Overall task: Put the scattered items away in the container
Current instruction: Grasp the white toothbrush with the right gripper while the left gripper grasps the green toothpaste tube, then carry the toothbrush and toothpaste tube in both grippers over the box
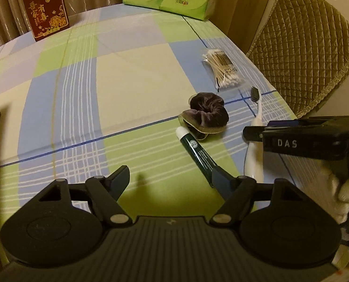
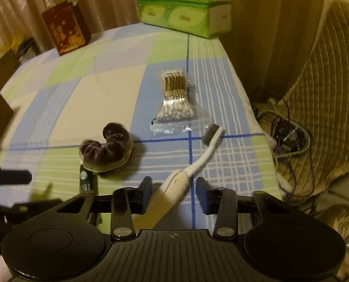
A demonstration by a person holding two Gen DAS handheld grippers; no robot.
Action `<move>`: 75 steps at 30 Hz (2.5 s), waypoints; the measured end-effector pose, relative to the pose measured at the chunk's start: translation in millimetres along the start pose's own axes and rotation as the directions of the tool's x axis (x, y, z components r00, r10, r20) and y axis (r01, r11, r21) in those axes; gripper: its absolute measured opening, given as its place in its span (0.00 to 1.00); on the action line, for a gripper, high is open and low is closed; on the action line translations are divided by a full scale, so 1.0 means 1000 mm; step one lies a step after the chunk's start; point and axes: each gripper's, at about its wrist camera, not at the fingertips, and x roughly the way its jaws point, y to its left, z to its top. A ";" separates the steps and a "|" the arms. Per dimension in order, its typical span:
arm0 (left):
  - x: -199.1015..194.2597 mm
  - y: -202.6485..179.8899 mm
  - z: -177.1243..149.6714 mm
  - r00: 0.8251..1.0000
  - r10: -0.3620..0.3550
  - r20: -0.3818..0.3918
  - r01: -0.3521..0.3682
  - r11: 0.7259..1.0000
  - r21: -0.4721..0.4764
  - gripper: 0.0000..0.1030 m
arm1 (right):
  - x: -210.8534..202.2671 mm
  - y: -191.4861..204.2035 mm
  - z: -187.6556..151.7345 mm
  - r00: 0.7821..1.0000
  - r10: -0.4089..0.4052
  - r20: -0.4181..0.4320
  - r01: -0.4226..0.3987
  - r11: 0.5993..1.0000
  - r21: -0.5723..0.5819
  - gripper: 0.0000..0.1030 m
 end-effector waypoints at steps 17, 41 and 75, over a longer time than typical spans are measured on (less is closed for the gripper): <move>0.039 -0.020 0.016 0.998 -0.056 0.018 0.055 0.998 0.037 0.18 | -0.012 -0.009 -0.016 1.000 -0.011 -0.003 0.011 1.000 -0.030 0.23; 0.005 -0.004 -0.035 0.999 0.014 -0.033 -0.012 0.998 0.054 0.12 | -0.027 0.008 -0.042 0.999 -0.045 -0.005 0.044 0.991 -0.125 0.17; -0.151 0.067 -0.092 0.987 0.000 0.158 0.013 0.997 -0.082 0.12 | -0.129 0.132 -0.053 0.969 0.245 0.024 -0.242 0.966 -0.091 0.16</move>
